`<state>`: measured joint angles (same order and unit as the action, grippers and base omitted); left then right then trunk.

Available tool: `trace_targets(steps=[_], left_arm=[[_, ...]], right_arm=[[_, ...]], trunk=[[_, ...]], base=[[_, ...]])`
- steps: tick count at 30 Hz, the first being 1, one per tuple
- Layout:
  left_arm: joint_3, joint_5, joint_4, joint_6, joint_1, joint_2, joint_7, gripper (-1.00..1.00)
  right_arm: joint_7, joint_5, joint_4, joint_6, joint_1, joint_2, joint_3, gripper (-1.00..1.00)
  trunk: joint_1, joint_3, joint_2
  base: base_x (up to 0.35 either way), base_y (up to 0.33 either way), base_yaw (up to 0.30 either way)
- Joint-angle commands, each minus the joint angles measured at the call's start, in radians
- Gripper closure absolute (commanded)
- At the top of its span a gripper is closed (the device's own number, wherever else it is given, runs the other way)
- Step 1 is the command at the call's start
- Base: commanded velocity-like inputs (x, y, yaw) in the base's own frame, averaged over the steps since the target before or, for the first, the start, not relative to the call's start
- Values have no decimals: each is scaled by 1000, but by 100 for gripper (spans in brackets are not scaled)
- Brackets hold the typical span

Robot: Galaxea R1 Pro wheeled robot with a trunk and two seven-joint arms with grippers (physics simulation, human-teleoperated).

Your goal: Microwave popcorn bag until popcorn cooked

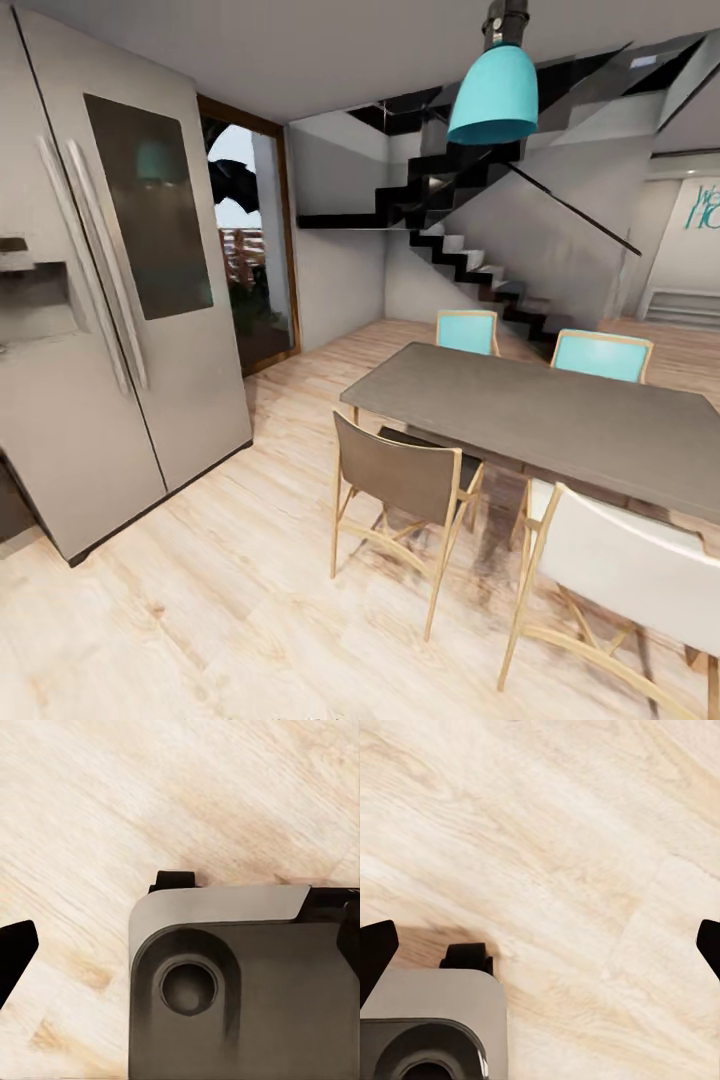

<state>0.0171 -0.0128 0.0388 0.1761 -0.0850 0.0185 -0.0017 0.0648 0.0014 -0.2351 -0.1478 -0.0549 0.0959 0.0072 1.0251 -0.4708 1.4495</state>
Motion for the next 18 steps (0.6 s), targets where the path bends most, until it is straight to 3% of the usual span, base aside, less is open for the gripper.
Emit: trace_targets(steps=[1, 10, 12, 15, 17, 18], left_arm=[[1, -1, -1, 3, -1, 0, 0, -100], [1, -2, -1, 4, -1, 0, 0, -100], [1, -1, 0, 4, -13, -1, 0, -100], [3, -1, 0, 4, -33, -5, 0, -100], [3, -2, 0, 4, -39, -6, 0, -100], [3, -2, 0, 4, -51, -7, 0, -100]], right_arm=[[3, 0, 0, -3, 0, 0, 1, -100], [3, -1, -4, -4, -1, 0, 1, -100], [5, 0, -81, -3, -64, -26, 2, -100], [5, 36, -105, -3, -171, -59, 21, -100], [4, 51, -110, -3, -212, -81, 31, -100], [4, 57, -111, -3, -247, -105, 44, -100]], trunk=[[0, -1, 1], [0, -5, 1], [0, -6, 1], [0, -9, 1], [0, -10, 1], [0, -11, 1]], base=[[0, 0, 284], [0, 0, 284], [0, 0, 271], [0, 0, 260], [0, 0, 257], [0, 0, 256]])
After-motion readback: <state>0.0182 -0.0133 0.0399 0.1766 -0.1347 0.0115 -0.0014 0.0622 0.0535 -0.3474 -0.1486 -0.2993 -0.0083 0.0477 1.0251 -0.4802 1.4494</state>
